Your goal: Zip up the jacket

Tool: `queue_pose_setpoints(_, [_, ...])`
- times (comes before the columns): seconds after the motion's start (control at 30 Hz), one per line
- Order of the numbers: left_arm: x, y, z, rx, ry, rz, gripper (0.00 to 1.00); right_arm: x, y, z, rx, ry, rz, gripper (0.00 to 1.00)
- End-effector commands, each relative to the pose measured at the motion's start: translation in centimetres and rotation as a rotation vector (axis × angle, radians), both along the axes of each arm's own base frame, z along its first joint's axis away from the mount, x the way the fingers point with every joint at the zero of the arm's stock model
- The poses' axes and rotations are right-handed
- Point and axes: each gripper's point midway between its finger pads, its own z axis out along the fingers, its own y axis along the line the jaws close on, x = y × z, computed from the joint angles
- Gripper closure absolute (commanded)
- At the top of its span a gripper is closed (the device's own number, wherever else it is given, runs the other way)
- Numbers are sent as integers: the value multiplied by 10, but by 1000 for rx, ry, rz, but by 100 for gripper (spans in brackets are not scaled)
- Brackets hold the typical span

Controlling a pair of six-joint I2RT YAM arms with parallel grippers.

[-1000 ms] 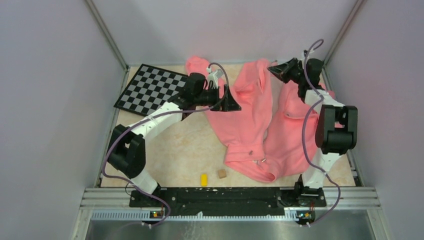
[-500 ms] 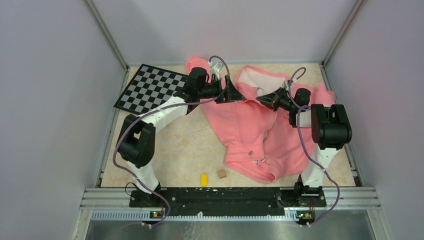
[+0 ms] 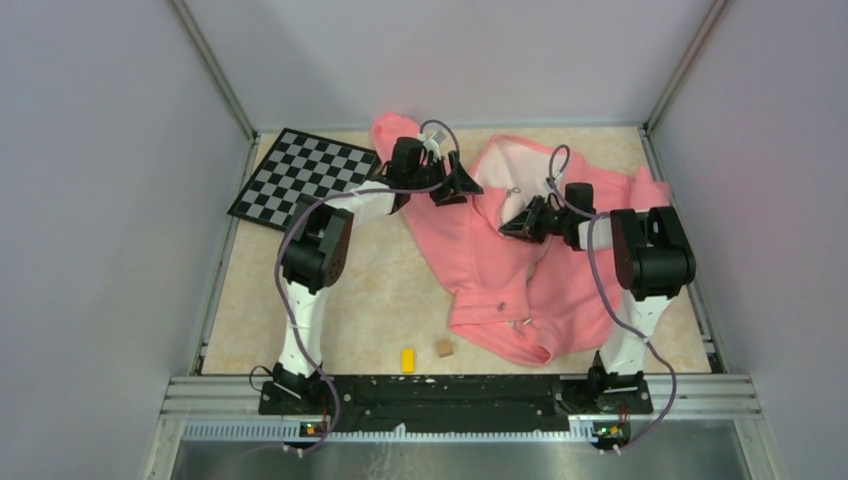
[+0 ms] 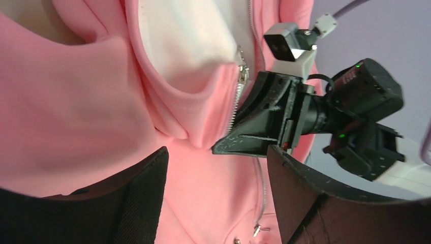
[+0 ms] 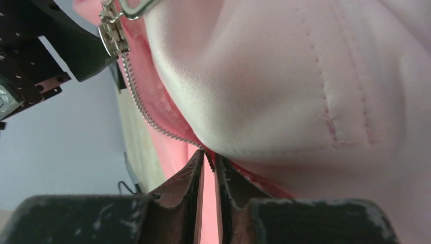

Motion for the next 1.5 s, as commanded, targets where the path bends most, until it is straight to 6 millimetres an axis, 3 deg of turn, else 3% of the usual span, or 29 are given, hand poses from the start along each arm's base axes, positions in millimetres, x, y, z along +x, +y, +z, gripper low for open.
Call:
queue_pose_setpoints(0.0, [22, -10, 21, 24, -131, -6, 27, 18, -15, 25, -178, -131, 16, 83])
queue_pose_setpoints(0.3, [26, -3, 20, 115, -191, 13, 33, 38, -32, 76, -290, -288, -74, 63])
queue_pose_setpoints(0.5, [23, 5, 45, 147, -284, 9, 33, 61, -36, 86, -267, -271, -169, 61])
queue_pose_setpoints(0.67, [28, 2, 62, 147, -376, -18, 33, 71, -18, 90, -147, -256, -172, 59])
queue_pose_setpoints(0.77, [34, 0, 66, 145, -380, -17, 34, 83, -17, 81, -144, -244, -199, 59])
queue_pose_setpoints(1.0, [31, -5, 72, 132, -346, -42, 32, 103, -16, 72, -120, -212, -256, 64])
queue_pose_setpoints(1.23, [28, -1, 70, 163, -379, -72, 18, 121, -4, 75, -87, -244, -213, 75])
queue_pose_setpoints(1.37, [35, 4, 70, 206, -422, -66, 17, 126, 3, 87, -101, -303, -131, 83])
queue_pose_setpoints(1.47, [40, 5, 72, 201, -437, -80, 18, 128, 5, 91, -152, -347, -48, 98])
